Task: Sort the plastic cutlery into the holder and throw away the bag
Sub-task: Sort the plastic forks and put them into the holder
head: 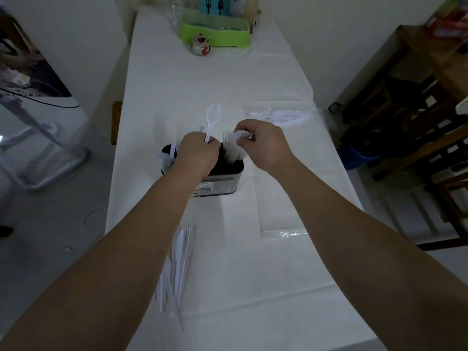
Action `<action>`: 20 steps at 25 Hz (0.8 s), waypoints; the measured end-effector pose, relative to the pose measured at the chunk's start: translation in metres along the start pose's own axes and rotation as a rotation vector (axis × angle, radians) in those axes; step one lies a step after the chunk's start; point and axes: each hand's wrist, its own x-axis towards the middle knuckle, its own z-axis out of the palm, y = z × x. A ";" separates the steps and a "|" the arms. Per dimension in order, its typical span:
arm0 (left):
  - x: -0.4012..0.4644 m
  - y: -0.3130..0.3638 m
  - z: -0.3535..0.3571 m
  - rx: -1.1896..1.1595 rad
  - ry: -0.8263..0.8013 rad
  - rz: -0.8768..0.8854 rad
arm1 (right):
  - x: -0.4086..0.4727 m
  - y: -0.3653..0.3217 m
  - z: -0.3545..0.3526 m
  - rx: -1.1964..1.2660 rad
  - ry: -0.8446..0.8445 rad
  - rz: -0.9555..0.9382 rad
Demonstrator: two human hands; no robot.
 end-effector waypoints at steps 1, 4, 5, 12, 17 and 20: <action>0.000 0.001 -0.003 -0.031 0.012 0.003 | 0.001 -0.001 -0.001 -0.008 -0.001 0.002; -0.003 0.003 -0.010 -0.074 0.039 0.015 | 0.003 0.000 0.001 -0.115 -0.070 0.004; -0.004 0.003 -0.011 -0.081 0.041 0.010 | 0.003 0.002 0.004 -0.178 -0.109 0.006; -0.029 0.011 -0.013 -0.213 -0.065 -0.050 | -0.005 0.007 0.023 -0.325 -0.146 -0.005; -0.048 0.000 -0.014 -0.173 -0.141 0.032 | -0.007 0.002 0.008 -0.341 -0.141 -0.008; -0.052 -0.007 -0.011 -0.195 -0.172 0.022 | -0.008 -0.001 -0.002 -0.410 -0.100 -0.096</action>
